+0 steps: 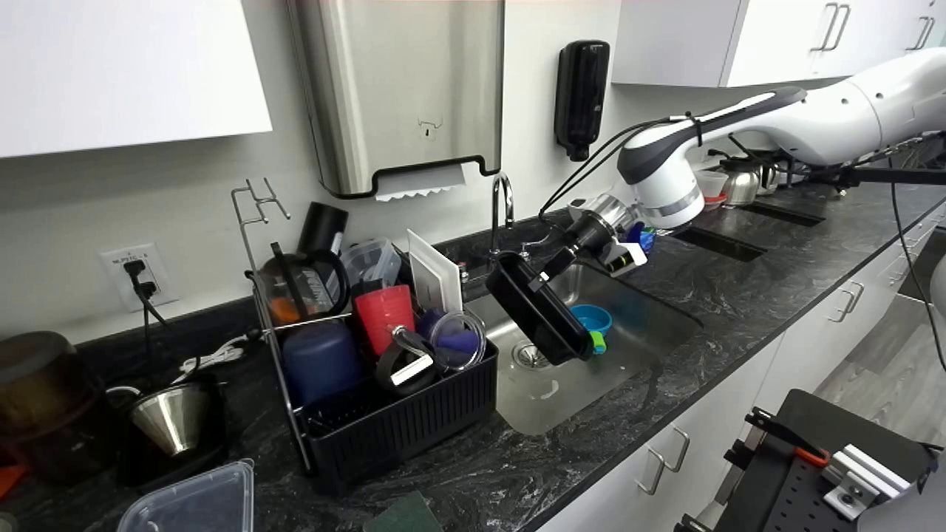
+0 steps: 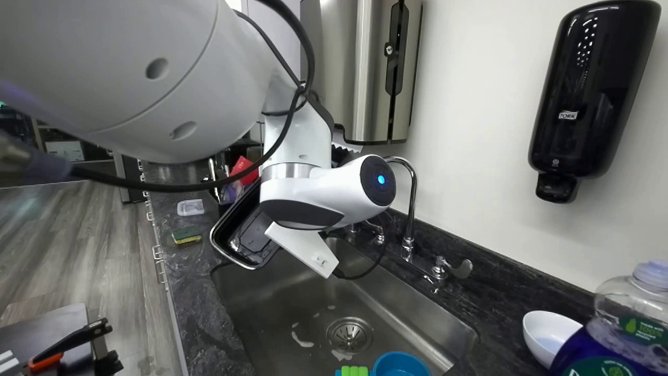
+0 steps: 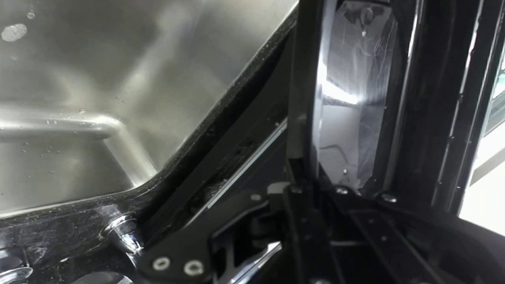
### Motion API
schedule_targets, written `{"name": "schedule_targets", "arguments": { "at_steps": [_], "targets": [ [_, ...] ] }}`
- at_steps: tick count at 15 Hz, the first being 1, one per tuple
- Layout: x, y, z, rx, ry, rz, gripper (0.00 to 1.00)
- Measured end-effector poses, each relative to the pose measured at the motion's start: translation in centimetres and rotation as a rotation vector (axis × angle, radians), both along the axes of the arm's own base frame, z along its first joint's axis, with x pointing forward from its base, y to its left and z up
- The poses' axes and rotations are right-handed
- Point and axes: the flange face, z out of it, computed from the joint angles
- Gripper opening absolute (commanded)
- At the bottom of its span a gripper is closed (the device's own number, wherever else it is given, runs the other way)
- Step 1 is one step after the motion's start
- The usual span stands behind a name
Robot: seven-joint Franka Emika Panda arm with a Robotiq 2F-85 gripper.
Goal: Put the black dish in the sink onto the rack
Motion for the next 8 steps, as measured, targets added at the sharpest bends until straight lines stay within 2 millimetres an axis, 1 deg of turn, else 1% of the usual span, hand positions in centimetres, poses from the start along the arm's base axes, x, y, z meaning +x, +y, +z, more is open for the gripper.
{"name": "schedule_targets", "arguments": {
  "at_steps": [8],
  "targets": [
    [0.7,2.6,3.6,0.018,-0.059,0.070,0.02]
  ]
}}
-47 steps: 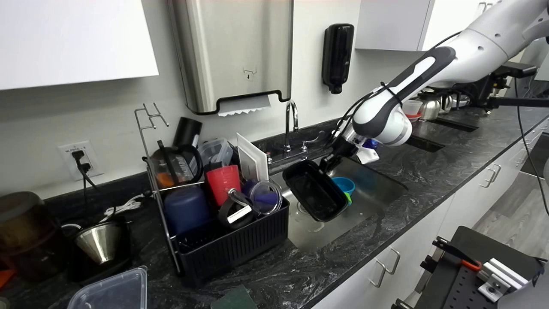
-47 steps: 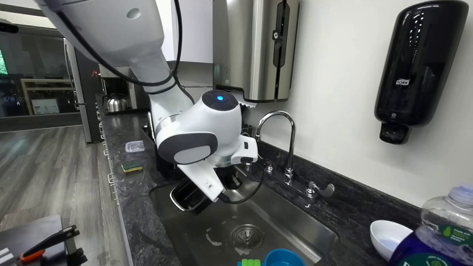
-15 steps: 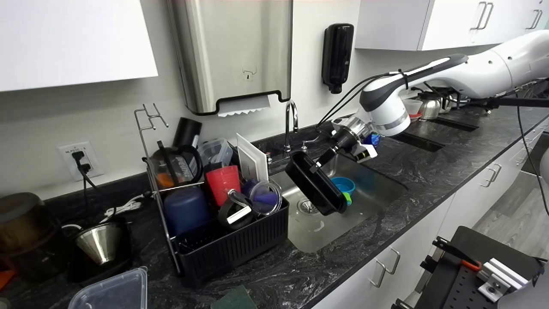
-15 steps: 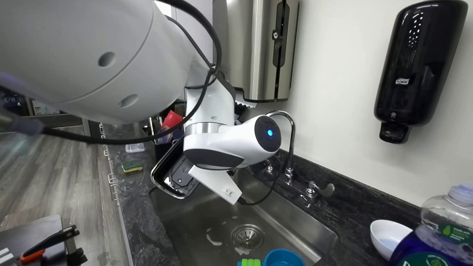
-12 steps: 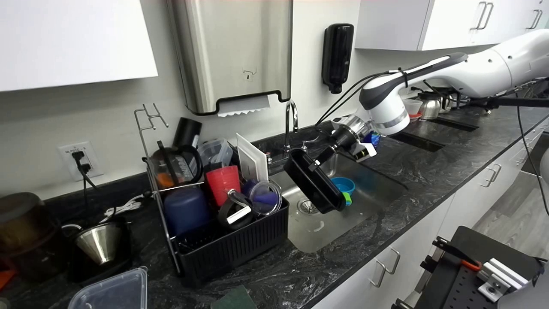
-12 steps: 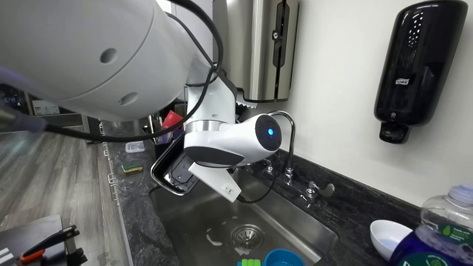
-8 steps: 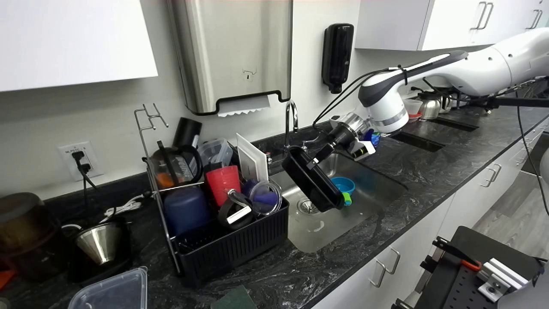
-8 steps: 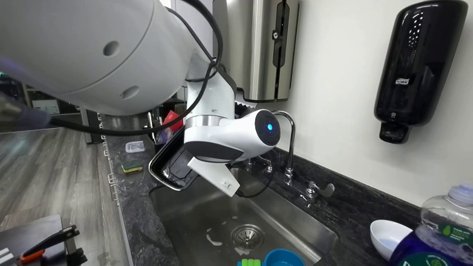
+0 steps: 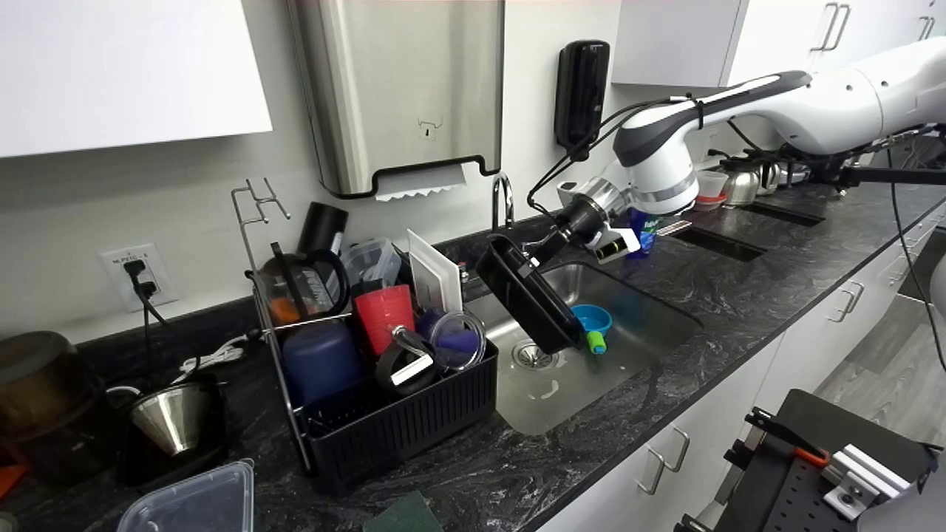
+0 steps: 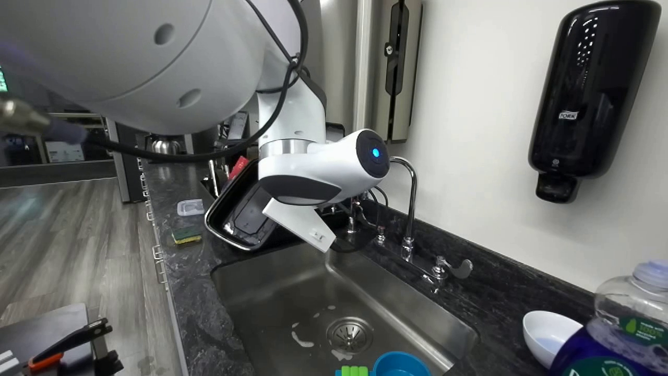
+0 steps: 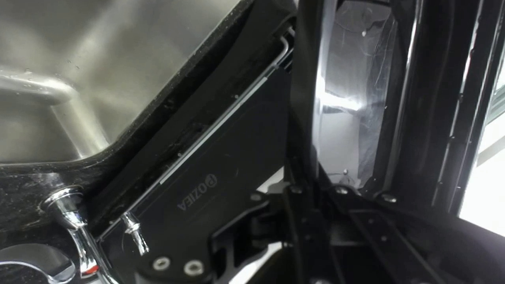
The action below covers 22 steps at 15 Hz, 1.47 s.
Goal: Put the black dish in the sink onto the rack
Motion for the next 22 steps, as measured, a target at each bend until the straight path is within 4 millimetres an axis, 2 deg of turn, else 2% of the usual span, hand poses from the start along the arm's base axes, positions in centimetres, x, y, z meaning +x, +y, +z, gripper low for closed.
{"name": "schedule_targets", "arguments": {
  "at_steps": [6,16,22],
  "targets": [
    [-0.1,1.3,2.2,0.002,-0.038,0.038,0.02],
    [-0.3,2.1,5.3,0.006,-0.099,0.062,0.02],
    [-0.6,4.5,8.8,0.011,-0.160,0.109,0.02]
  ]
}}
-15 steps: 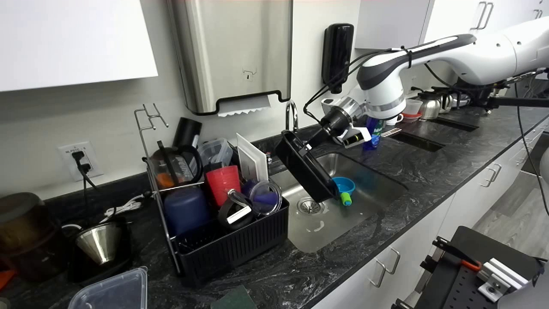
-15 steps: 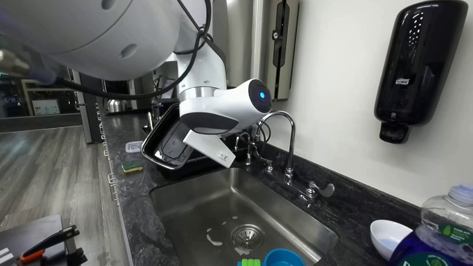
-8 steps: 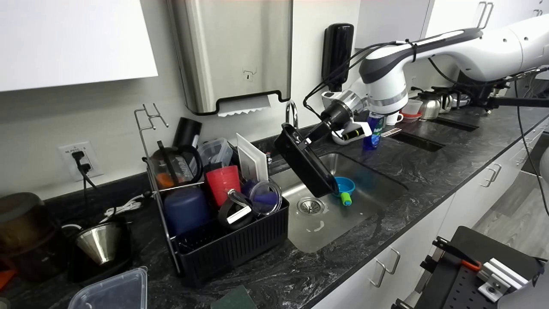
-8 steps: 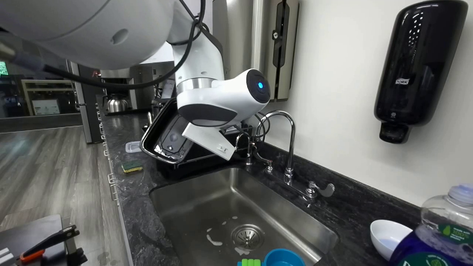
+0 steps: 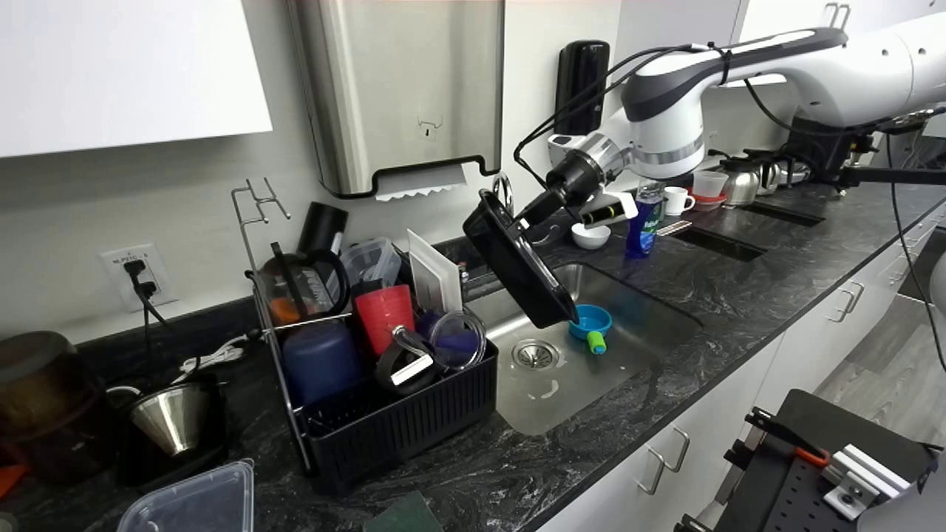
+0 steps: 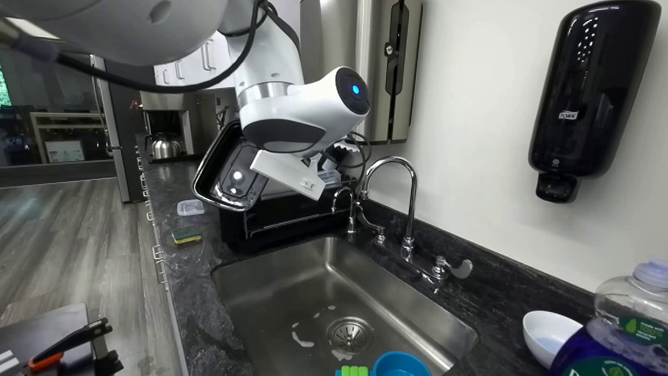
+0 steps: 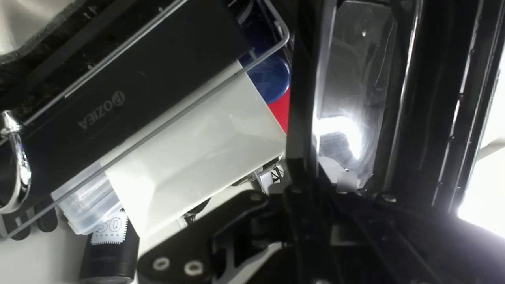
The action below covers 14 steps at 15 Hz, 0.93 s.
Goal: Put the black dish in the sink onto the rack
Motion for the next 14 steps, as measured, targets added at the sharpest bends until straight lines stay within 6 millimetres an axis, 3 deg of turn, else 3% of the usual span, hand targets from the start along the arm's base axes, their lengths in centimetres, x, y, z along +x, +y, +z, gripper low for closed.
{"name": "schedule_targets", "arguments": {
  "at_steps": [8,14],
  "targets": [
    [-0.6,3.5,3.4,-0.012,-0.070,0.075,0.02],
    [-0.5,6.0,4.7,-0.023,-0.097,0.121,0.02]
  ]
}}
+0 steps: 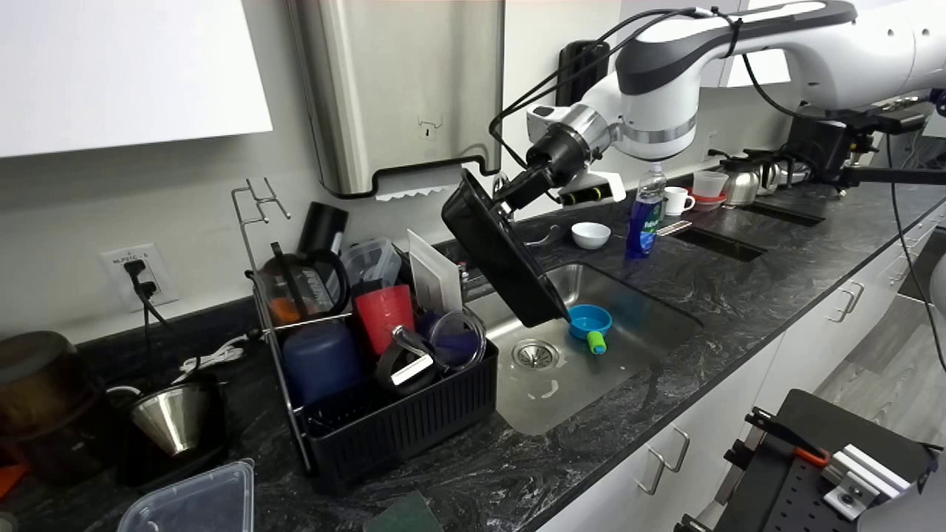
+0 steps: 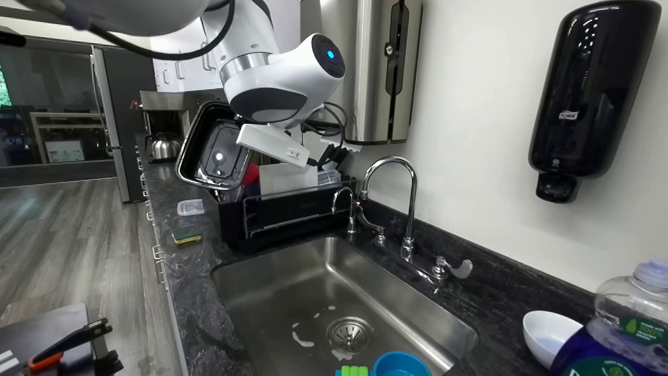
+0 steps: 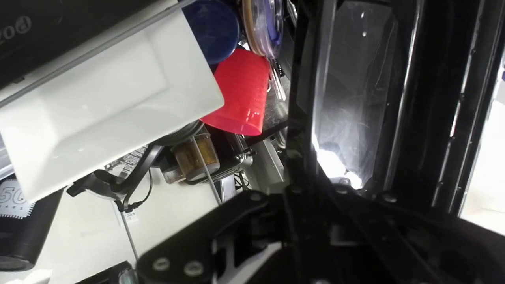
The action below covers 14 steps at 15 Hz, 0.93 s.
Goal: Put the black dish in the sink onto the rack
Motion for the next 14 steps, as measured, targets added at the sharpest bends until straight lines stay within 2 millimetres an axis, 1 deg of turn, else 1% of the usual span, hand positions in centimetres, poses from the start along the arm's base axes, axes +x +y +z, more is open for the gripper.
{"name": "schedule_targets", "arguments": {
  "at_steps": [8,14],
  "targets": [
    [1.3,3.8,2.0,-0.013,-0.059,0.063,0.02],
    [2.2,6.3,3.1,-0.025,-0.101,0.101,0.02]
  ]
}}
